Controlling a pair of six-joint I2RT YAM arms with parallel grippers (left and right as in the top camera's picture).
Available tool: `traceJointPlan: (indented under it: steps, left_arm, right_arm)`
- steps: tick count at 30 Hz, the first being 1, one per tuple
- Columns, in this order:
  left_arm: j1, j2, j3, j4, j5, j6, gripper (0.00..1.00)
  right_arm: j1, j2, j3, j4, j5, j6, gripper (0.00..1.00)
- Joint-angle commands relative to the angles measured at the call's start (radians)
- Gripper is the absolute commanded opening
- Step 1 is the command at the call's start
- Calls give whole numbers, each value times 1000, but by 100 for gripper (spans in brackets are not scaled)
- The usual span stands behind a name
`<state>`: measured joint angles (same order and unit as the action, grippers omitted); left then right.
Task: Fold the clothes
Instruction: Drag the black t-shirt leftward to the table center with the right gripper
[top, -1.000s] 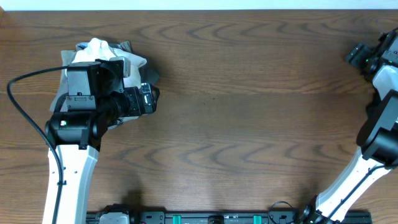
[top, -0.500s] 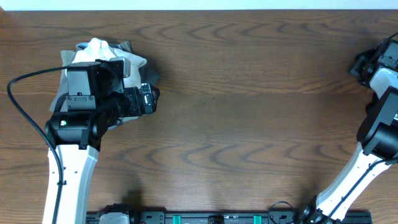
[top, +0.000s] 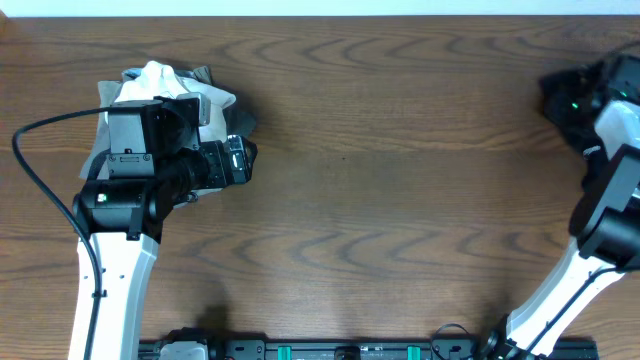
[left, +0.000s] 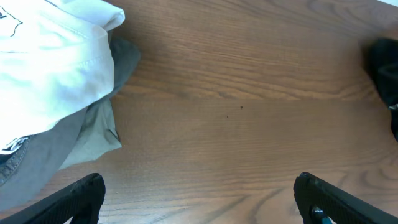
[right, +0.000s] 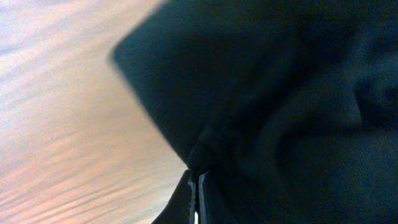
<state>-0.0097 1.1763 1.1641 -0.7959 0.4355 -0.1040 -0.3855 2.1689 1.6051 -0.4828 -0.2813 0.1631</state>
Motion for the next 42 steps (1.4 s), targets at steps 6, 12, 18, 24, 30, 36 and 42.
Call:
traceJointPlan:
  steps: [6, 12, 18, 24, 30, 36, 42]
  left_arm:
    - [-3, 4, 20, 54, 6, 10, 98]
    - [-3, 4, 20, 109, 6, 10, 98]
    - [-3, 8, 20, 113, 5, 22, 98]
    - [-3, 54, 20, 112, 6, 21, 98]
    - [-66, 135, 20, 115, 1, 21, 100]
    - [-164, 235, 20, 141, -94, 37, 91]
    - [-238, 357, 20, 196, -97, 51, 87]
  right_arm:
    - [356, -159, 3, -154, -228, -19, 1]
    - [656, -156, 3, -248, -224, -60, 1]
    - [894, -161, 3, -285, -54, -158, 13]
    - [866, -231, 4, -273, 69, -124, 49]
    - [653, -279, 4, -262, 64, -17, 68]
    - [476, -203, 3, -254, -35, 16, 69]
    - [420, -90, 3, -304, -140, 30, 61]
